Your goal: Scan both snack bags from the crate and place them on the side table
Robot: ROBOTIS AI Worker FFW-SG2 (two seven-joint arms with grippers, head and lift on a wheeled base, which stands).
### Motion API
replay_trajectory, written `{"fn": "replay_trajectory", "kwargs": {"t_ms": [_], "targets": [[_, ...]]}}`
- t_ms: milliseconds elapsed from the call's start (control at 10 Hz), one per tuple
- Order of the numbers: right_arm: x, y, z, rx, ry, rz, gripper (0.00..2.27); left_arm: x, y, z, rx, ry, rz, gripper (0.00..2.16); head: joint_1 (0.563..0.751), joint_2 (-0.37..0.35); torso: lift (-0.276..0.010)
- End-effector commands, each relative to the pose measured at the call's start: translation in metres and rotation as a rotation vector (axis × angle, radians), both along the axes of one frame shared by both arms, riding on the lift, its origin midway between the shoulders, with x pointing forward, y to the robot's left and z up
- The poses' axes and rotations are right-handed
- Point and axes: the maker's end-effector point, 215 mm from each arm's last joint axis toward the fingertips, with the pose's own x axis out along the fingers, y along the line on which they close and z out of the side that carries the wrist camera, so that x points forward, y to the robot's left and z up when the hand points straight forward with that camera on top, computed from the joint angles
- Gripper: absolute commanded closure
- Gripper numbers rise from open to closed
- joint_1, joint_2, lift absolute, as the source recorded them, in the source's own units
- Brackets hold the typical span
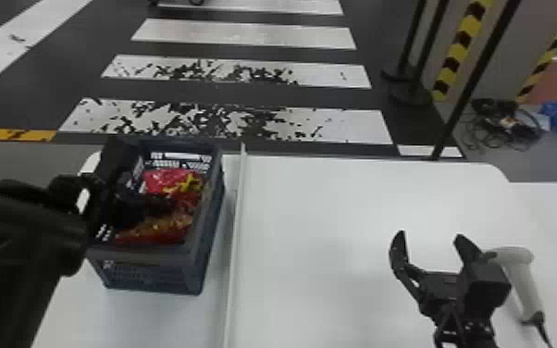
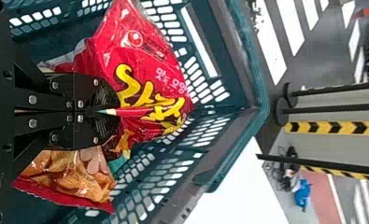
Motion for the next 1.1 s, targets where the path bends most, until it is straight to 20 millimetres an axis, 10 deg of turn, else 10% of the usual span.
{"fn": "replay_trajectory", "kwargs": {"t_ms": [0, 1000], "targets": [[0.000, 0.001, 0.000, 0.000, 0.001, 0.000, 0.06, -0.002, 0.010, 0.009, -0.040, 0.005, 0.041, 2.14, 0.695, -0.035, -0.098], [-0.001, 0.016, -0.004, -0.012, 0.010, 0.026, 0.06, -0.018, 0.043, 0.058, -0.400, -0.170, 0.122, 2.14, 0.695, 0.020, -0.098]]}}
